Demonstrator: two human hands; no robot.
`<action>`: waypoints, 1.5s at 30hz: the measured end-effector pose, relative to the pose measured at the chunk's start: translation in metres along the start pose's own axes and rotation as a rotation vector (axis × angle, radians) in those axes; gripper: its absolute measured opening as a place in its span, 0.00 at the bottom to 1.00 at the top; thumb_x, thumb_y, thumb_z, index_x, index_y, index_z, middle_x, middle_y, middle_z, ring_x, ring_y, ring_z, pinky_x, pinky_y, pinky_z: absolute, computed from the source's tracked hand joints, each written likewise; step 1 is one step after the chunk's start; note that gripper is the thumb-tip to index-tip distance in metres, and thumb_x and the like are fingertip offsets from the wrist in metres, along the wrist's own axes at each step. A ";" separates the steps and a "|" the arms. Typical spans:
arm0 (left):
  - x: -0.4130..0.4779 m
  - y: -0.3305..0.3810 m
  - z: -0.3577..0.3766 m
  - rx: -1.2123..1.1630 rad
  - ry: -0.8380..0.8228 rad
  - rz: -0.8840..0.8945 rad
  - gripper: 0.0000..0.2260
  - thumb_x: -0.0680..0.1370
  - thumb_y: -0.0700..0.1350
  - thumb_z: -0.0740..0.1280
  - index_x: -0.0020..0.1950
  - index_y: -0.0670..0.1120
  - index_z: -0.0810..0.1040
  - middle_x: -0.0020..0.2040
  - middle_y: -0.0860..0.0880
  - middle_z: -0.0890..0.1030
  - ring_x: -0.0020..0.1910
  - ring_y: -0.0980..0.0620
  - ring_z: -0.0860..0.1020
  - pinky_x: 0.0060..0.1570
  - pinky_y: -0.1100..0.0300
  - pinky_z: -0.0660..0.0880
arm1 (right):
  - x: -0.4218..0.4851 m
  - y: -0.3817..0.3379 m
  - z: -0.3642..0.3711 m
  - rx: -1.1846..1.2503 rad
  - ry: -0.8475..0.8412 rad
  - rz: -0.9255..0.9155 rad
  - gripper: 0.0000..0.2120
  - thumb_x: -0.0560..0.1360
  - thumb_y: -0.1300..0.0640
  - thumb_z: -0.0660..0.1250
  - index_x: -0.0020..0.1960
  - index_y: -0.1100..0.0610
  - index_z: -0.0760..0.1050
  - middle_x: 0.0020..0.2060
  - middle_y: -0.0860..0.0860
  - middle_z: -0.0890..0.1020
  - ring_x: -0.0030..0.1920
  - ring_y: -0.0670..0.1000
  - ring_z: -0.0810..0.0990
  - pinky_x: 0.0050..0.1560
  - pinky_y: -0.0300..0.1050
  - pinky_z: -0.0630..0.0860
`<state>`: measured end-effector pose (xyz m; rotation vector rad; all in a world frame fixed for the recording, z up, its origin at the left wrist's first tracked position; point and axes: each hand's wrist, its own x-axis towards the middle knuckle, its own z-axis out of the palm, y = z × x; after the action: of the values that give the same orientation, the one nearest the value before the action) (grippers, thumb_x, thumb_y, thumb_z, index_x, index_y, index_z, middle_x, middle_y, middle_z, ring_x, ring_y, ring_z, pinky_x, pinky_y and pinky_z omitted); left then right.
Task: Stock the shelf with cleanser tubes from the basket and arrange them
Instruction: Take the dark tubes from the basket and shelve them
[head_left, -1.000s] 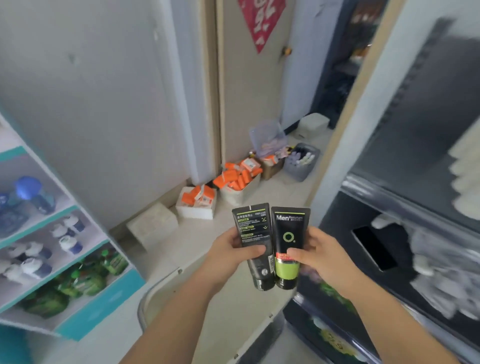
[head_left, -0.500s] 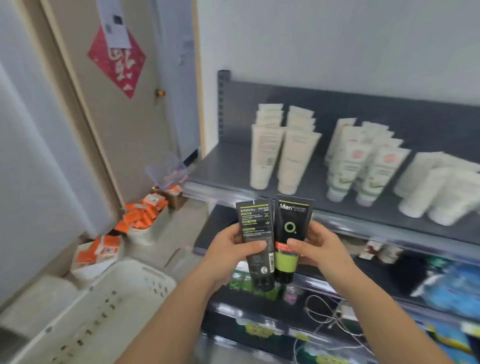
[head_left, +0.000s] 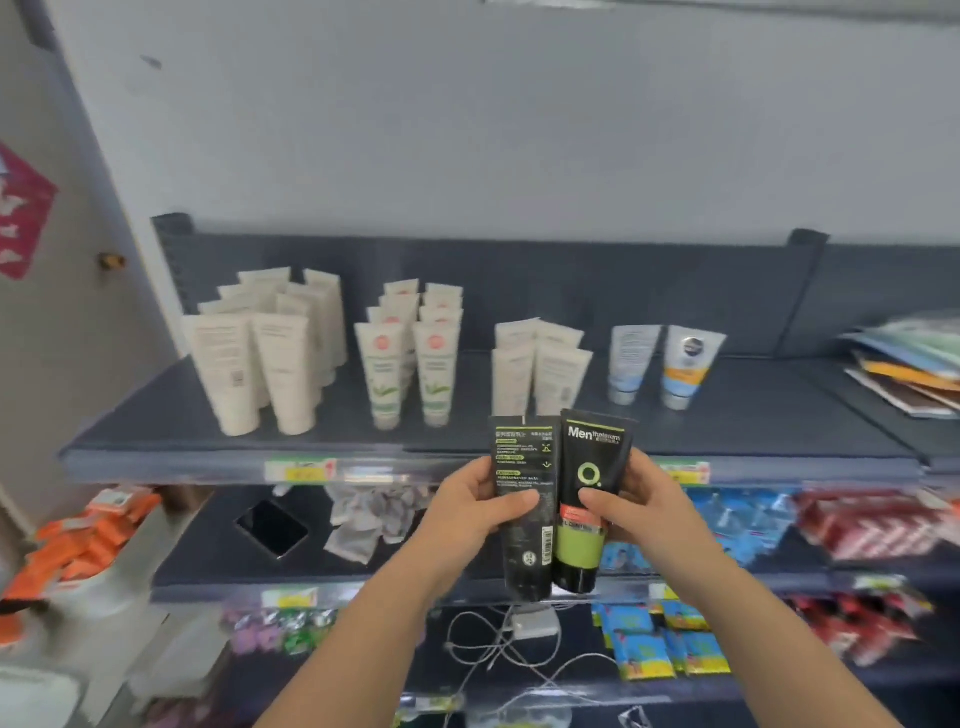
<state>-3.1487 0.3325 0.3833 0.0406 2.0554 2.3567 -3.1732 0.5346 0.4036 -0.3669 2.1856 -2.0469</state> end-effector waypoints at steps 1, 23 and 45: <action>0.007 0.003 0.016 0.004 -0.027 0.010 0.13 0.74 0.32 0.70 0.58 0.40 0.78 0.50 0.43 0.85 0.42 0.52 0.83 0.37 0.65 0.78 | 0.000 -0.002 -0.014 0.006 0.033 -0.017 0.15 0.74 0.66 0.70 0.57 0.52 0.77 0.49 0.49 0.86 0.49 0.49 0.85 0.42 0.42 0.81; 0.198 0.047 0.149 -0.017 -0.273 0.215 0.15 0.71 0.38 0.71 0.55 0.50 0.82 0.53 0.46 0.84 0.53 0.46 0.82 0.56 0.49 0.78 | 0.121 -0.051 -0.168 -0.226 0.327 -0.360 0.11 0.72 0.69 0.71 0.47 0.54 0.78 0.33 0.49 0.84 0.36 0.46 0.82 0.42 0.40 0.77; 0.257 0.002 0.152 0.273 -0.016 0.267 0.12 0.75 0.35 0.70 0.55 0.49 0.79 0.50 0.53 0.84 0.52 0.55 0.82 0.51 0.61 0.78 | 0.199 -0.028 -0.226 -0.684 -0.084 -0.136 0.06 0.74 0.54 0.71 0.49 0.43 0.78 0.46 0.41 0.82 0.48 0.41 0.80 0.50 0.40 0.77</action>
<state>-3.4008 0.4903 0.4087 0.3559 2.4861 2.1728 -3.4196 0.6998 0.4632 -0.6617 2.8078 -1.2317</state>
